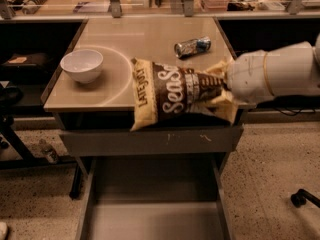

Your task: Pick brown chip bag from middle drawer and place on counter

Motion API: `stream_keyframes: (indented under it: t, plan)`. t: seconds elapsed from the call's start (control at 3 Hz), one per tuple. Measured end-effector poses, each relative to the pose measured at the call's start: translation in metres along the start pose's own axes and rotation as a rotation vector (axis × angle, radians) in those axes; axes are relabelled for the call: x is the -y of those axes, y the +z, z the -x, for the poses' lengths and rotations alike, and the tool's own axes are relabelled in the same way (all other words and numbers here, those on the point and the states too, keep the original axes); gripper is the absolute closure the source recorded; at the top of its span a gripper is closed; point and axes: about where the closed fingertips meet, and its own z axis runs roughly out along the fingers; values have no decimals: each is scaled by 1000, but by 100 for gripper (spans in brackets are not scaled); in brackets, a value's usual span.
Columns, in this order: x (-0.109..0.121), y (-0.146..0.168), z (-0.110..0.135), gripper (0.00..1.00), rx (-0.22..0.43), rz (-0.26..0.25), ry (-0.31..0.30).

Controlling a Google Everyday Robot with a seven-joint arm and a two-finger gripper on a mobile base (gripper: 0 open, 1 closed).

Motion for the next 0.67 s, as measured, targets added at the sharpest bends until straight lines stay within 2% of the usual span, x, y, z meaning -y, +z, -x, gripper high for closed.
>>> stream_keyframes:
  t: [0.33,0.67]
  plan:
    - [52,26,5,100,37,-9,-3]
    - [52,26,5,100,37,-9,-3]
